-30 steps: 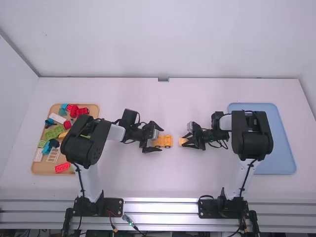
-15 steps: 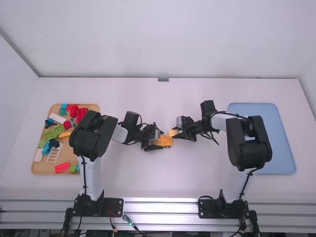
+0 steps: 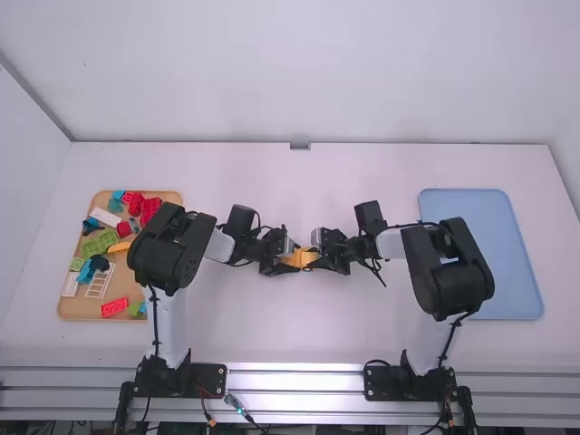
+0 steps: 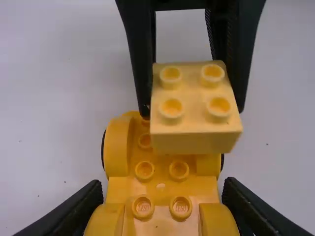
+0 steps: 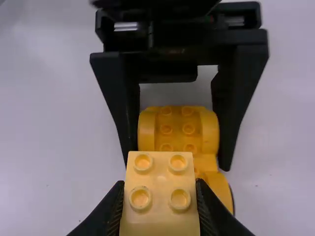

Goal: Assemble lego blocks to make yellow taxi

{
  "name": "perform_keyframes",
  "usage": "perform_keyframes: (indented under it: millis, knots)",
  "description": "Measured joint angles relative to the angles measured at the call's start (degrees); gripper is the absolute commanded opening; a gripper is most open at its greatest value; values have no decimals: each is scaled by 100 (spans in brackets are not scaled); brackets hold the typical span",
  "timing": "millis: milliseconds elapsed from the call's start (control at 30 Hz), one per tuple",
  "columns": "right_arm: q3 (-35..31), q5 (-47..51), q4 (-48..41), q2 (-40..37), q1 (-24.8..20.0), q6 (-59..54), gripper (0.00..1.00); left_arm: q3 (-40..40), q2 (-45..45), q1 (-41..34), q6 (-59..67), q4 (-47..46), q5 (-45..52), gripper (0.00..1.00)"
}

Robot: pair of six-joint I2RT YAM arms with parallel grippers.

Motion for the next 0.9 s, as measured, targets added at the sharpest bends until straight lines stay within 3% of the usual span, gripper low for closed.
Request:
perform_keyframes:
  millis: [267, 733, 767, 800, 900]
  knots:
    - [-317, 293, 1152, 0, 48, 824, 8, 2, 0, 0, 0, -44, 9, 56]
    - [-343, 310, 1156, -4, 173, 1056, 10, 13, 0, 0, 129, -188, 92, 57]
    - [-343, 313, 1158, -4, 173, 1058, 17, 13, 0, 0, 129, -188, 92, 57]
    - [-343, 313, 1156, -4, 173, 1058, 30, 13, 0, 0, 129, -188, 92, 57]
    - [-343, 337, 1165, -4, 173, 1069, 43, 13, 0, 0, 129, -186, 92, 57]
